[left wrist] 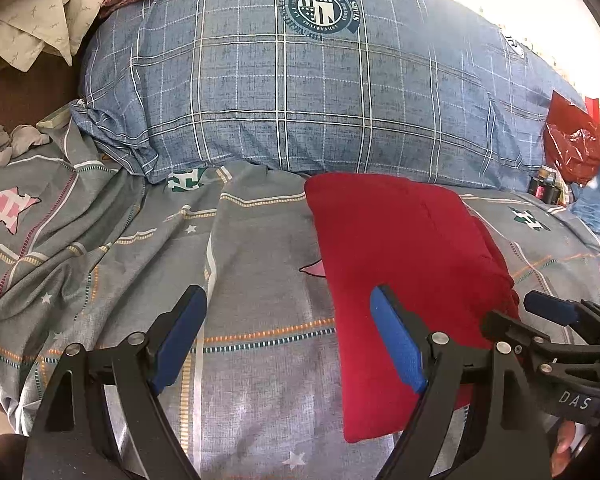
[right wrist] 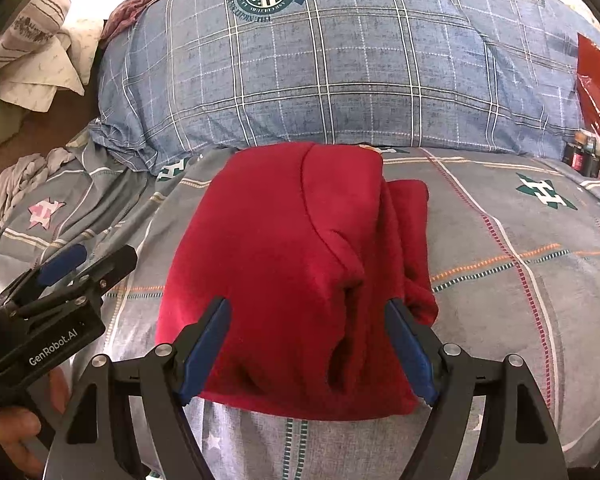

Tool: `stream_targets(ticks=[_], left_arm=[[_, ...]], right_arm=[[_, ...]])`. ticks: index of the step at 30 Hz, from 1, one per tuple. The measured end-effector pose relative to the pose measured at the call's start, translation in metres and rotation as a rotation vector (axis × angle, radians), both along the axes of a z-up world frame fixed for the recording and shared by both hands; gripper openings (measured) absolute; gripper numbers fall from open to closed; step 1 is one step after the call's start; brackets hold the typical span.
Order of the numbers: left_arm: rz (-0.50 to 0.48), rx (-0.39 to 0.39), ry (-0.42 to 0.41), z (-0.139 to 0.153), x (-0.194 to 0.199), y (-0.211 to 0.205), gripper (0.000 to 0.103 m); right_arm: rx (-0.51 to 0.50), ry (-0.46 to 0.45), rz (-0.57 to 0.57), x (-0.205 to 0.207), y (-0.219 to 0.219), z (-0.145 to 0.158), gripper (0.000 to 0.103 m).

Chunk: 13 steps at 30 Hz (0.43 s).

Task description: Fold small clothes

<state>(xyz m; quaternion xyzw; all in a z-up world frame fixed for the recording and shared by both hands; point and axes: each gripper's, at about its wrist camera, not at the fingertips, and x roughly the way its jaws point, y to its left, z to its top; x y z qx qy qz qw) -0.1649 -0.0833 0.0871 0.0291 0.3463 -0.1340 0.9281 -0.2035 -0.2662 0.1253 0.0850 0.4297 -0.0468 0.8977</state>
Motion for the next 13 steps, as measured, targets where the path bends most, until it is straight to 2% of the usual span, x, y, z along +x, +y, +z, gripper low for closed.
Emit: stream_targets(ticks=[13], left_arm=[[0.0,-0.004,0.001,-0.0008,0.001,0.0021,0.084]], right_arm=[[0.004,0.013,0.012,0.0029,0.0039,-0.0044,0.08]])
